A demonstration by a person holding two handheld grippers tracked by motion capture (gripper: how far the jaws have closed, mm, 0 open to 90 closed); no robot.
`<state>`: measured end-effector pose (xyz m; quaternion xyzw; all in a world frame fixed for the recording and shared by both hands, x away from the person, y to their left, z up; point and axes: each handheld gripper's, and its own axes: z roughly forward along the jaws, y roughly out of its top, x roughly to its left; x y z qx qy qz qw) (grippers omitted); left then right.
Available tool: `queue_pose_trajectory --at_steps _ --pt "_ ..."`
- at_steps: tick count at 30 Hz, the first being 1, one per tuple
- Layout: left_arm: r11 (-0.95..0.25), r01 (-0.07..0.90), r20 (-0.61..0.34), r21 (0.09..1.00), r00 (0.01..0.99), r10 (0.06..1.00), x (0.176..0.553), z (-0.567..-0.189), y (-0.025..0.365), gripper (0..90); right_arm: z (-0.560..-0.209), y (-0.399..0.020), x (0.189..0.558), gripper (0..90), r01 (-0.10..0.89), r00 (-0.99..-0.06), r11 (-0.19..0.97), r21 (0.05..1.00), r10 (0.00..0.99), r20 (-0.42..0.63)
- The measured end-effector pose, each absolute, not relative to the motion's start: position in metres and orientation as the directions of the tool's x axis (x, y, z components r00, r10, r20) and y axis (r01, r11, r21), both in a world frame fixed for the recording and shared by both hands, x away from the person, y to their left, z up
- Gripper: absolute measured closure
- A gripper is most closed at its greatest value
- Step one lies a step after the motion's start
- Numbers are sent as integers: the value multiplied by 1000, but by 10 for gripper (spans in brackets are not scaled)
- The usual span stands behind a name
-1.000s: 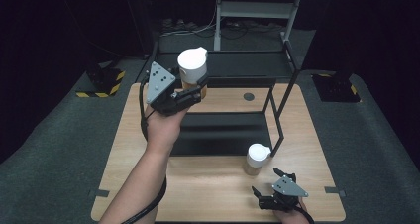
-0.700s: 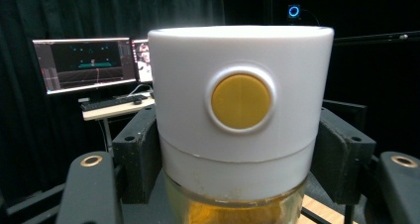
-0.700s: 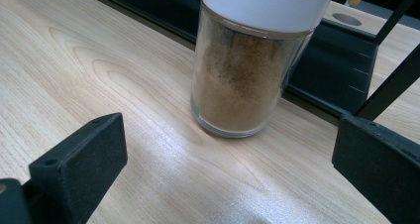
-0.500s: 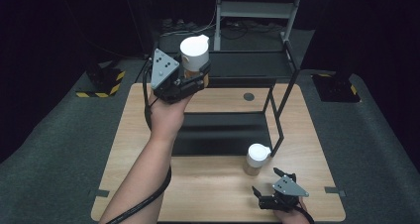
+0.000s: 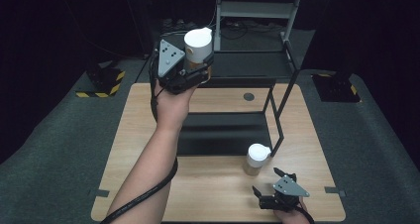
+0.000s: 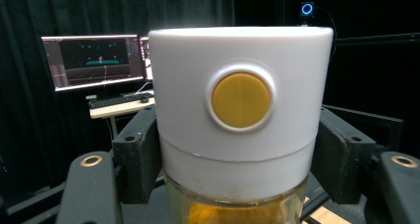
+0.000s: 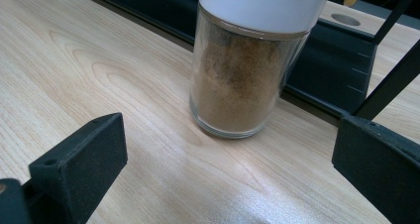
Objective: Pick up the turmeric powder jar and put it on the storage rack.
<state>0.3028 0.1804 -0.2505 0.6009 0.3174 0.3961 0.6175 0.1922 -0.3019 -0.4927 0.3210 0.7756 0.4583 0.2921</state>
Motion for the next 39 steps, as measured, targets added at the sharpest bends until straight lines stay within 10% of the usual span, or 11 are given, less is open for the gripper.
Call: queue_pose_trajectory --at_steps 39 --pt "-35 -64 59 997 428 902 330 -251 164 304 -493 -304 192 0 228 -626 366 902 765 -152"
